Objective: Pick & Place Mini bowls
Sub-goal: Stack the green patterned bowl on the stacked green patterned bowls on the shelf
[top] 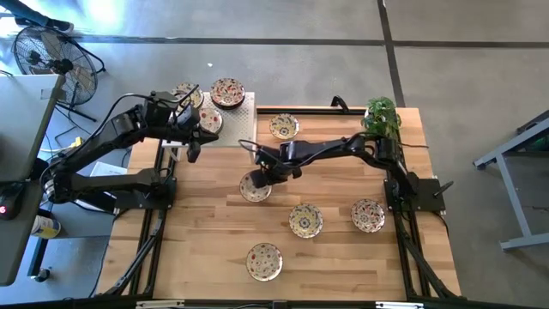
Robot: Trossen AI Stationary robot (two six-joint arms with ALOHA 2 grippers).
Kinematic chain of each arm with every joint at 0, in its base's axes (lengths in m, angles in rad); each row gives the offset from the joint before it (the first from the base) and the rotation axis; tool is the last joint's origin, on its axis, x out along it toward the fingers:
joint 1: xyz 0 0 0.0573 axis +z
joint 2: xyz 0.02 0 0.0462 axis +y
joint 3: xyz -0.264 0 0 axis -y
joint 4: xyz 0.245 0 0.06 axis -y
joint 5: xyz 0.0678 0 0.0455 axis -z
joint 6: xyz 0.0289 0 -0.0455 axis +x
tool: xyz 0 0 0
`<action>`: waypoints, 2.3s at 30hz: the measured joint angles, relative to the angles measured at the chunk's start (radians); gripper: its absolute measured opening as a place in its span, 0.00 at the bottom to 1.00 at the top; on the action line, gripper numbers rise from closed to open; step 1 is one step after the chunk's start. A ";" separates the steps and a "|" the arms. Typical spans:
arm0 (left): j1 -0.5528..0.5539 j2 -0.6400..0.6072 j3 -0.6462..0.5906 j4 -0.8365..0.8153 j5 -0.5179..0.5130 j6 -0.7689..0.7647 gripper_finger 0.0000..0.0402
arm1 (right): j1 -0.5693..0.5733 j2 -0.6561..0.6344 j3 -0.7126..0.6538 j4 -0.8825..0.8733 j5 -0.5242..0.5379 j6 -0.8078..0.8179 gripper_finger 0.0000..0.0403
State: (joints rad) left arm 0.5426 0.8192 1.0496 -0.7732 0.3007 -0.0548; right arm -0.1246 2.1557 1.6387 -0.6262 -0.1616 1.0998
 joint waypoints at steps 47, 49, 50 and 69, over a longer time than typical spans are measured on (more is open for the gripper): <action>-0.707 0.688 0.223 -0.130 -0.519 -0.214 0.01 | -0.084 -1.128 -0.954 0.507 0.095 -0.757 0.00; -0.707 0.735 0.248 -0.137 -0.519 -0.215 0.01 | -0.085 -1.186 -0.983 0.497 0.095 -0.756 0.00; -0.707 0.759 0.263 -0.133 -0.514 -0.215 0.01 | -0.085 -1.210 -0.994 0.487 0.095 -0.756 0.00; -0.733 1.006 0.364 -0.109 -0.502 -0.165 0.44 | -0.085 -1.347 -1.017 0.349 0.072 -0.760 0.00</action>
State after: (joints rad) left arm -0.1905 1.8252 1.4136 -0.8820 -0.2011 -0.2203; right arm -0.2092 0.8088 0.6216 -0.2772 -0.0892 0.3397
